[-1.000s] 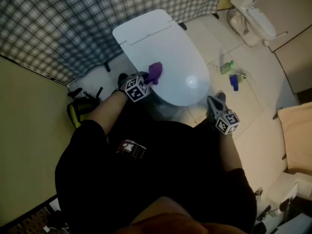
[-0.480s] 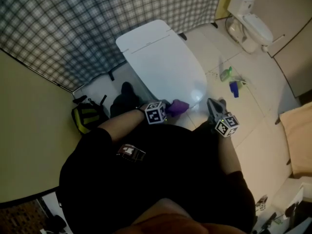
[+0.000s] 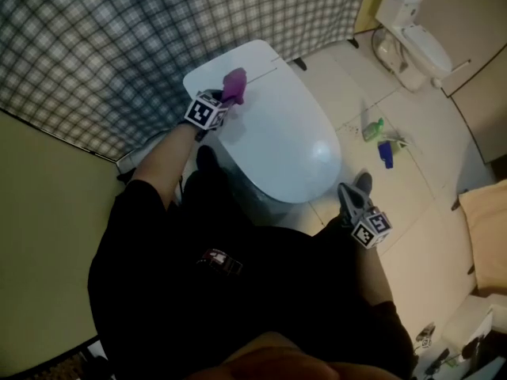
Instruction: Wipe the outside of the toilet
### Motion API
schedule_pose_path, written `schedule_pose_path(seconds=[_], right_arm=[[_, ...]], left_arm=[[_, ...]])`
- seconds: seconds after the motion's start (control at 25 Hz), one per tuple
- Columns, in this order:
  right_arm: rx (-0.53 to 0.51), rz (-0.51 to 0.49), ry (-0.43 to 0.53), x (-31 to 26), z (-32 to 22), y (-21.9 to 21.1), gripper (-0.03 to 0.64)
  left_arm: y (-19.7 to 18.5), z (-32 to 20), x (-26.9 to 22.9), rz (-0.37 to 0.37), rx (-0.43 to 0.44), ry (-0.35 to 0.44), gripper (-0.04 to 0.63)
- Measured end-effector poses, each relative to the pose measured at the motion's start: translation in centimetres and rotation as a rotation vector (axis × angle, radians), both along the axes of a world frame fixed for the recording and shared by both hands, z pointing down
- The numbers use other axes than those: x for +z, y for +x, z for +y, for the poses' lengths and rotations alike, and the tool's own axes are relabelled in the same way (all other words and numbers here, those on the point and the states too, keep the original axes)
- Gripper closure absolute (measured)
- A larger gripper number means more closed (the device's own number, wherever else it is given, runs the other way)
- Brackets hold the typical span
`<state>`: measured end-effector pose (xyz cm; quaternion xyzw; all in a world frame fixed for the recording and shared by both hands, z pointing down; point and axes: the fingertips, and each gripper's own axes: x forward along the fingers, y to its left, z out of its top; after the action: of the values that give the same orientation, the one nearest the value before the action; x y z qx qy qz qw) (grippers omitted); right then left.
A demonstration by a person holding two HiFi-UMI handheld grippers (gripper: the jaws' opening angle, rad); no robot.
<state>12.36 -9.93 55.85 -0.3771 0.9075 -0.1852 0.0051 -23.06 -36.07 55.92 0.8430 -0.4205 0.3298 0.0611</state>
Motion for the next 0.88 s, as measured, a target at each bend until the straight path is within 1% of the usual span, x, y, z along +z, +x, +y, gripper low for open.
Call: schedule_pose_path(seconds=[0.08,0.16,0.32,0.4,0.44,0.6,0.64,0.72,0.8,0.88], right_arm=[[-0.009,0.005,-0.02,0.2,-0.7,-0.4,0.624],[0.005,0.005,-0.049,0.4,-1.0,0.1,0.624],[0.058,-0.006,-0.121,0.5,-1.5,1.7,0.624],[0.059,0.004,-0.158,0.8,-2.0,2.0,0.624],[0.056,0.014,-0.175,1.0,-2.4,2.1,0.624],[0.058,0.063,-0.224,2.5,-3.4,2.7,0.624],[0.063,0.066,-0.231,2.8,-3.5,2.8,0.624],[0.071,0.064,-0.234,3.0,-3.7,2.8,0.624],[0.066,0.072,-0.223,3.1,-3.7,2.4,0.624],[0.048,0.095,-0.202,3.1,-3.3,1.8,0.624]], left_arm=[[-4.1,-4.9,-0.8,-0.011,-0.107,0.024,0.535],[-7.0,-8.6,-0.2,-0.027,-0.189,0.005,0.535],[-11.8,-13.6,3.8,-0.067,-0.322,-0.064,0.535],[-14.2,-15.5,5.1,-0.102,-0.374,-0.065,0.535],[-14.9,-16.5,5.3,-0.102,-0.387,-0.053,0.535],[-14.6,-19.7,4.5,-0.01,-0.382,0.014,0.535],[-14.5,-19.9,4.6,-0.009,-0.379,0.022,0.535],[-14.0,-19.4,5.0,-0.014,-0.354,0.005,0.535],[-11.8,-17.9,5.2,0.0,-0.285,-0.032,0.536],[-8.6,-15.3,5.5,0.012,-0.196,-0.057,0.535]])
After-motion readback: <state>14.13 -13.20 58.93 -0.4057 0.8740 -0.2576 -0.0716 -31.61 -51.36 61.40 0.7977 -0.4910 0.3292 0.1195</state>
